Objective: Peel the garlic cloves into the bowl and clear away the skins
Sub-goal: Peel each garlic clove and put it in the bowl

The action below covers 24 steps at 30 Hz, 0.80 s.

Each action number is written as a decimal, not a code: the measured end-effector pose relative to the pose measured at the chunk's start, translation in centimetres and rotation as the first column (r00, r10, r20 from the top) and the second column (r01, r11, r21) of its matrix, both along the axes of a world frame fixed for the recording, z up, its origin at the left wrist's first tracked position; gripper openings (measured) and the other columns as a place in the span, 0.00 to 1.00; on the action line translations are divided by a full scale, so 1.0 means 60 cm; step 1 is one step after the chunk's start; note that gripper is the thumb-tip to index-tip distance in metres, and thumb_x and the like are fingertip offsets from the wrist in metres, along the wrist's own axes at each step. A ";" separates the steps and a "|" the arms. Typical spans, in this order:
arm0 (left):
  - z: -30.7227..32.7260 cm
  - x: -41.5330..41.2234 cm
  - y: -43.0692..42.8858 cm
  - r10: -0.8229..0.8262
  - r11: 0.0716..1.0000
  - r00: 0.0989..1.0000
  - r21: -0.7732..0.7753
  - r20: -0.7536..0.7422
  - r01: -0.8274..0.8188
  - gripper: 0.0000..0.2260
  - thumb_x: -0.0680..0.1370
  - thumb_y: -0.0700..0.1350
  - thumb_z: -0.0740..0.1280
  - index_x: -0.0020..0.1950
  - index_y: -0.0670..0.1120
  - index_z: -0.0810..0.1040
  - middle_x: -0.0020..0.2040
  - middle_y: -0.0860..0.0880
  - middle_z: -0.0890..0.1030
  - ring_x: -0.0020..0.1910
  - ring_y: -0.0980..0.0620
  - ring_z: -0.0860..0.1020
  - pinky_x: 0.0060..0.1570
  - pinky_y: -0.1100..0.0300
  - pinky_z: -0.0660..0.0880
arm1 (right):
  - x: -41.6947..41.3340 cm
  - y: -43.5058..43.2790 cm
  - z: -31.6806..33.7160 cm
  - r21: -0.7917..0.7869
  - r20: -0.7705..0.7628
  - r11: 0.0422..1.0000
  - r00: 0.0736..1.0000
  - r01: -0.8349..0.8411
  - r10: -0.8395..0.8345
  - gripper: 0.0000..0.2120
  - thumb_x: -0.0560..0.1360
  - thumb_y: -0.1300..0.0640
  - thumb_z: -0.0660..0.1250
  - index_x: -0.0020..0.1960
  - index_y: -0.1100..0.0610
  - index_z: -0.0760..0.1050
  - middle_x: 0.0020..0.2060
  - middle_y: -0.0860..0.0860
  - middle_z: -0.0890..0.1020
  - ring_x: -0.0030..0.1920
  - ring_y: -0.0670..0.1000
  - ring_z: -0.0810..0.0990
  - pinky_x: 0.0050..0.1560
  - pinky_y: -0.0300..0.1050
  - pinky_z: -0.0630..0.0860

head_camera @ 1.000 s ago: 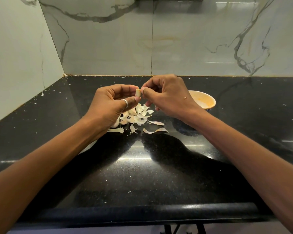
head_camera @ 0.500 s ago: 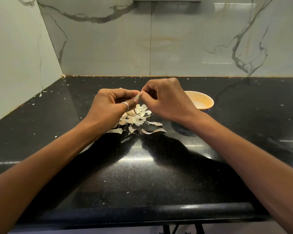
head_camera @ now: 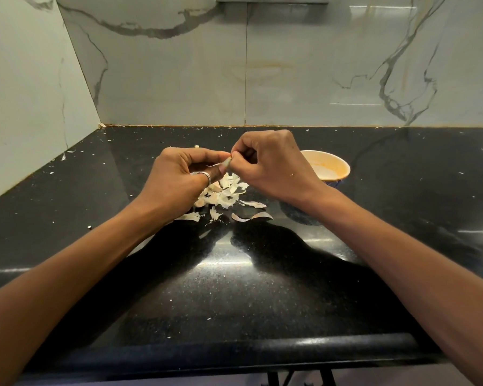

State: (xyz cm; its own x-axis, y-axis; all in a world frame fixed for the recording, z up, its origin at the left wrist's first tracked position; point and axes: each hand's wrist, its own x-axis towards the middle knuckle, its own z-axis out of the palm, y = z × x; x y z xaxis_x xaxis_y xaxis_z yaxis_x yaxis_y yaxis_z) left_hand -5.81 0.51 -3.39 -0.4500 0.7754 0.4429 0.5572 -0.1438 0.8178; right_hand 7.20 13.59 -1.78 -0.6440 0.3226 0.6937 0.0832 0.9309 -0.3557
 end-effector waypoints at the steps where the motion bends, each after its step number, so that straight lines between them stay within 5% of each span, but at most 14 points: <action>1: 0.000 0.000 0.000 -0.003 1.000 1.000 0.001 0.004 0.003 0.10 0.77 0.40 0.73 0.58 0.47 0.85 0.49 0.50 0.87 0.51 0.53 0.85 0.58 0.51 0.81 | 0.000 0.000 0.000 -0.008 -0.001 1.000 1.000 -0.004 0.004 0.08 0.75 0.55 0.70 0.41 0.57 0.85 0.31 0.48 0.82 0.32 0.48 0.80 0.36 0.50 0.78; 14: 0.004 0.004 -0.003 -0.046 0.999 0.996 0.024 0.081 0.045 0.12 0.73 0.47 0.73 0.56 0.49 0.85 0.48 0.50 0.87 0.51 0.51 0.85 0.56 0.57 0.81 | 0.000 0.004 0.005 -0.120 0.022 0.991 0.998 -0.061 0.064 0.06 0.75 0.56 0.71 0.41 0.56 0.86 0.31 0.48 0.85 0.34 0.49 0.85 0.39 0.52 0.81; 24: 0.006 0.012 -0.002 -0.048 0.999 0.994 0.025 0.102 0.046 0.11 0.75 0.38 0.74 0.57 0.45 0.84 0.49 0.47 0.87 0.50 0.54 0.85 0.53 0.62 0.81 | -0.002 0.001 -0.001 -0.116 0.027 0.992 0.998 -0.045 0.049 0.07 0.77 0.57 0.70 0.41 0.56 0.83 0.33 0.48 0.85 0.35 0.49 0.85 0.38 0.52 0.80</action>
State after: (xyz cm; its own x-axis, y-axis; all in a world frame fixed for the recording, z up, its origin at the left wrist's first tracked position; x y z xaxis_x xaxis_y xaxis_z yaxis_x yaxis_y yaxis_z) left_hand -5.10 0.39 -3.00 -0.4575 0.7871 0.4138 0.4629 -0.1866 0.8666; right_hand 7.07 13.68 -1.82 -0.6800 0.3685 0.6338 0.0524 0.8867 -0.4593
